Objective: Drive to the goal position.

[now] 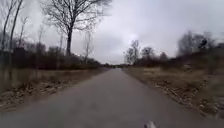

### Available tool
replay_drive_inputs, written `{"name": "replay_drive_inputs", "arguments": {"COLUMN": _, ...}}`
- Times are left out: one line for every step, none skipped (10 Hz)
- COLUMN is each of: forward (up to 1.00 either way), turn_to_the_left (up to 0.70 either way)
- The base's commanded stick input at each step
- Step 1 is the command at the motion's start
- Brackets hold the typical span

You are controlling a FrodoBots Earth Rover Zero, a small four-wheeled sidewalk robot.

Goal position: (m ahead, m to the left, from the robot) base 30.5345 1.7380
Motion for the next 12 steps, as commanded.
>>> {"name": "replay_drive_inputs", "arguments": {"forward": 0.98, "turn_to_the_left": -0.39}}
{"name": "replay_drive_inputs", "arguments": {"forward": 0.98, "turn_to_the_left": -0.39}}
{"name": "replay_drive_inputs", "arguments": {"forward": 0.98, "turn_to_the_left": -0.39}}
{"name": "replay_drive_inputs", "arguments": {"forward": 0.98, "turn_to_the_left": -0.39}}
{"name": "replay_drive_inputs", "arguments": {"forward": 0.98, "turn_to_the_left": -0.39}}
{"name": "replay_drive_inputs", "arguments": {"forward": 0.98, "turn_to_the_left": -0.39}}
{"name": "replay_drive_inputs", "arguments": {"forward": 0.98, "turn_to_the_left": 0.0}}
{"name": "replay_drive_inputs", "arguments": {"forward": 0.98, "turn_to_the_left": 0.0}}
{"name": "replay_drive_inputs", "arguments": {"forward": 0.98, "turn_to_the_left": 0.0}}
{"name": "replay_drive_inputs", "arguments": {"forward": 0.98, "turn_to_the_left": 0.0}}
{"name": "replay_drive_inputs", "arguments": {"forward": 0.98, "turn_to_the_left": 0.0}}
{"name": "replay_drive_inputs", "arguments": {"forward": 0.98, "turn_to_the_left": 0.0}}
